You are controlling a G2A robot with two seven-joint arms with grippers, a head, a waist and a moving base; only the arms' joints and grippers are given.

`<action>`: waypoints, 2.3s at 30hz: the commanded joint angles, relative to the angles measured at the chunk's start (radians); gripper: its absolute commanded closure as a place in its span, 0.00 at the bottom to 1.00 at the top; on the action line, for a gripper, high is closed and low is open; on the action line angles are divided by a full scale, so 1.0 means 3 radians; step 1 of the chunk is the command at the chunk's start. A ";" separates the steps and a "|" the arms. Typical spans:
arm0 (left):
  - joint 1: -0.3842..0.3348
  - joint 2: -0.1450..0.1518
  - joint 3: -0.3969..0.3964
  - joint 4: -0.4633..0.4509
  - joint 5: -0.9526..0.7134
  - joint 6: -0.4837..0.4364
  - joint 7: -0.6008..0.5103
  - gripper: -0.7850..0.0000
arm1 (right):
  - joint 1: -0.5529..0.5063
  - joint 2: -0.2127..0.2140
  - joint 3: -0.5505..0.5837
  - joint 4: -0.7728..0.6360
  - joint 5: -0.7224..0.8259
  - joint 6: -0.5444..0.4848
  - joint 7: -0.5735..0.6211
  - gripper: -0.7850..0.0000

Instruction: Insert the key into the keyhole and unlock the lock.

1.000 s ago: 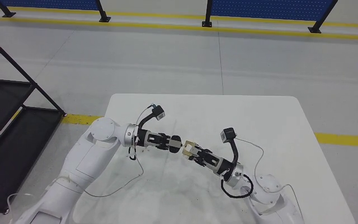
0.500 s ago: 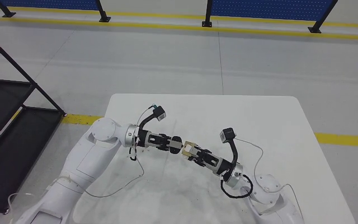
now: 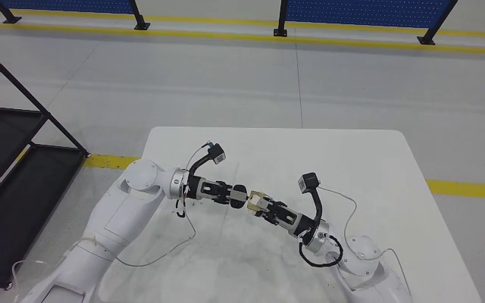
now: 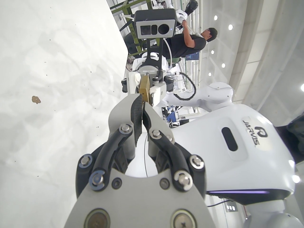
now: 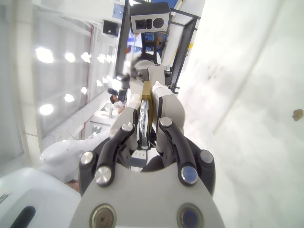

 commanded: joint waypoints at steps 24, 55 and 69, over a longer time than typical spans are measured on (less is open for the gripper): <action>0.0013 0.0024 -0.0111 0.0069 -0.0039 -0.0027 -0.0055 0.51 | 0.0049 0.0038 -0.0018 0.0031 0.0097 0.0008 0.0033 1.00; -0.0019 0.0012 -0.0042 0.0168 -0.0102 -0.0012 -0.0129 0.78 | 0.0096 0.0079 -0.0081 0.0051 0.0022 0.0044 -0.0023 1.00; -0.0055 -0.0012 0.0040 0.0225 -0.0165 -0.0012 -0.0162 1.00 | 0.0119 0.0086 -0.0140 0.0048 -0.0035 0.0032 -0.0095 1.00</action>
